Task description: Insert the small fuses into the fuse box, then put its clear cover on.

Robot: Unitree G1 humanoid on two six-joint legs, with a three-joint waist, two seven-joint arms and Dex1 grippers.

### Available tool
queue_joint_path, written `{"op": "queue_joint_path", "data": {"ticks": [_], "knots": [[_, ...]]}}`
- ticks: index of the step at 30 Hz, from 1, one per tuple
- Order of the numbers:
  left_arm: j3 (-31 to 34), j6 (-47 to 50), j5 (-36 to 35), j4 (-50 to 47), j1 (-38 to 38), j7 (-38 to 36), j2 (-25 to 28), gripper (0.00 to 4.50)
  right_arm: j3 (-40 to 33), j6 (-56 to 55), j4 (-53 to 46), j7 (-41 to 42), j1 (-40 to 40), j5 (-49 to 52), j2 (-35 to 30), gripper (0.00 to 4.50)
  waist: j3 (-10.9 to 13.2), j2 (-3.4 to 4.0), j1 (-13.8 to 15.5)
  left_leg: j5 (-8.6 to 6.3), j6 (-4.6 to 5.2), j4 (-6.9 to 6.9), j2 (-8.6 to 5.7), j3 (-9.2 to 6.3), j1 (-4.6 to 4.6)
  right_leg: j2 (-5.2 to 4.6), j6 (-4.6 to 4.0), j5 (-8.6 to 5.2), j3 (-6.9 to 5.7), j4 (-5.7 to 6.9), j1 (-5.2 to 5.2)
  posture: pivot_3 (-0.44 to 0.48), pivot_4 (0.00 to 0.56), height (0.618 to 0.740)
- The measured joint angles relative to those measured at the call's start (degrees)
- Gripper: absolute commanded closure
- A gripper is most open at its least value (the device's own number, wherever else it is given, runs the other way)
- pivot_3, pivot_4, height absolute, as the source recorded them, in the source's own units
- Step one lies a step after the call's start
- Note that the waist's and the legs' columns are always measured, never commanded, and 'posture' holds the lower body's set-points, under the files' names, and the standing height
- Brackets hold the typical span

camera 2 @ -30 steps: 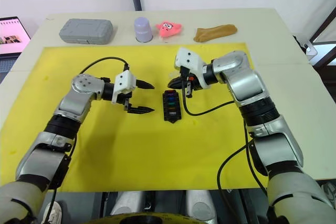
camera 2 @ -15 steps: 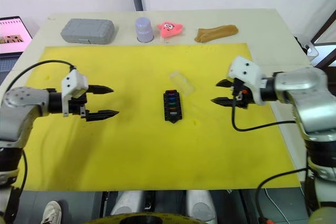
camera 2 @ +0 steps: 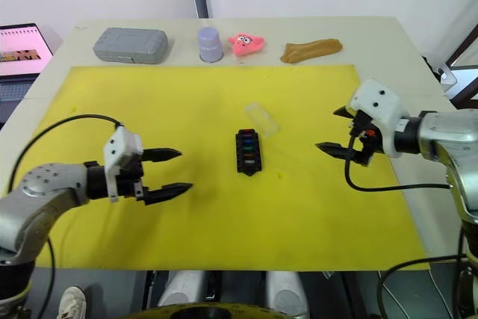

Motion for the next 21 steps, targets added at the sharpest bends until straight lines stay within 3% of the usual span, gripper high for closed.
{"op": "queue_joint_path", "data": {"ticks": [3, 9, 13, 21], "knots": [[-2.11, -0.32, 0.13, -0.29, -1.62, 1.51, -0.04, 0.0, 10.92, 9.89, 4.38, -5.24, -14.11, -0.41, 8.92, 0.06, 0.0, 0.01, -0.59, 0.07, -0.13, -0.09, 0.11, -0.09, 0.02, 0.13, -0.09, 0.03, -0.05, 0.05, -0.05, 0.0, 0.15, 0.74], [-3.28, -2.27, 1.4, 1.44, -3.03, 1.48, 2.19, 0.0, 23.49, 17.64, 17.98, -11.31, -27.75, -3.67, 18.42, 0.06, -0.01, 0.01, 0.42, 0.11, -0.19, -0.07, -0.05, -0.08, -0.27, -0.01, -0.09, 0.04, -0.09, -0.07, -0.25, 0.0, 0.15, 0.74], [-3.28, -4.53, 2.43, 2.87, -3.69, 1.11, 3.1, 0.0, 27.92, 16.9, 27.86, -14.4, -33.37, -6.94, 23.97, 0.06, -0.01, 0.01, 0.5, 0.1, -0.19, -0.06, -0.08, -0.1, -0.28, -0.03, -0.09, 0.04, -0.11, -0.09, -0.25, 0.0, 0.15, 0.74], [-3.67, -8.23, 4.17, 4.37, -4.1, 0.96, 3.4, 0.0, 29.15, 11.95, 46.12, -19.23, -37.99, -12.57, 30.21, 0.06, -0.01, 0.01, 0.06, 0.1, -0.19, -0.08, -0.06, -0.04, -0.27, -0.01, -0.08, 0.04, -0.14, 0.01, -0.33, 0.0, 0.15, 0.74]]}}
